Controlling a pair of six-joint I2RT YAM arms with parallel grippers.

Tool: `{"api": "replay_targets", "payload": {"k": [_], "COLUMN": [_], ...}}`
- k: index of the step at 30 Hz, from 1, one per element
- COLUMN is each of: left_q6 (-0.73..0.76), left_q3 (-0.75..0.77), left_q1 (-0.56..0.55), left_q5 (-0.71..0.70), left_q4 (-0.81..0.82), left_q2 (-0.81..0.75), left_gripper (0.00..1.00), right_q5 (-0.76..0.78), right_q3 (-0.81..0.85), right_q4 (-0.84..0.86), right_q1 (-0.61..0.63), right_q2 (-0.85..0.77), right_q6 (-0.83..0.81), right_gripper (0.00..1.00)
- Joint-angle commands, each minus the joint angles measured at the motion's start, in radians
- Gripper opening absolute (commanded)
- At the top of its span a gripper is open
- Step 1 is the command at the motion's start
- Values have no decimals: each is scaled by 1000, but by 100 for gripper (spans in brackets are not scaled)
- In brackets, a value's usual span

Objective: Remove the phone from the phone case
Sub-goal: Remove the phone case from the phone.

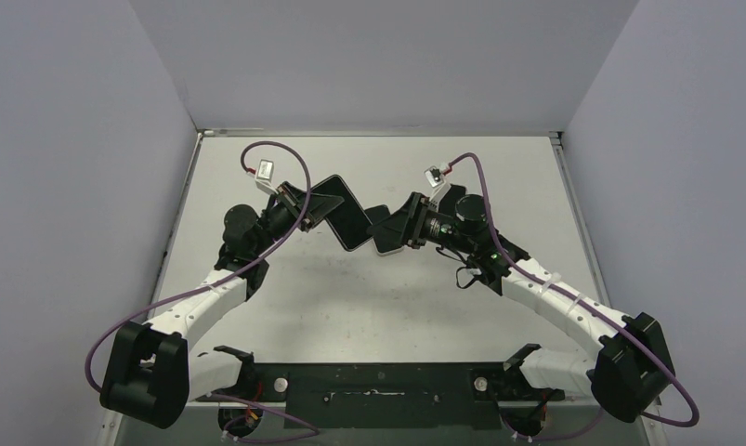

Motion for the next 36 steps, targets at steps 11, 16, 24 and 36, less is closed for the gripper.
{"api": "replay_targets", "payload": {"k": [11, 16, 24, 36], "left_q6": [-127, -117, -80, -57], "left_q3": [10, 24, 3, -14], "left_q1": [-43, -85, -171, -256], "left_q5": [-55, -79, -149, -218], "left_q4": [248, 256, 287, 364], "left_q2": [3, 18, 58, 94], "left_gripper": [0, 0, 0, 0], "right_q5": [-42, -65, -110, -120], "right_q3": [-6, 5, 42, 41], "right_q4": [121, 157, 242, 436], "right_q1": [-1, 1, 10, -7], "right_q2": [32, 42, 71, 123], "right_q6": [35, 35, 42, 120], "right_gripper": [48, 46, 43, 37]}}
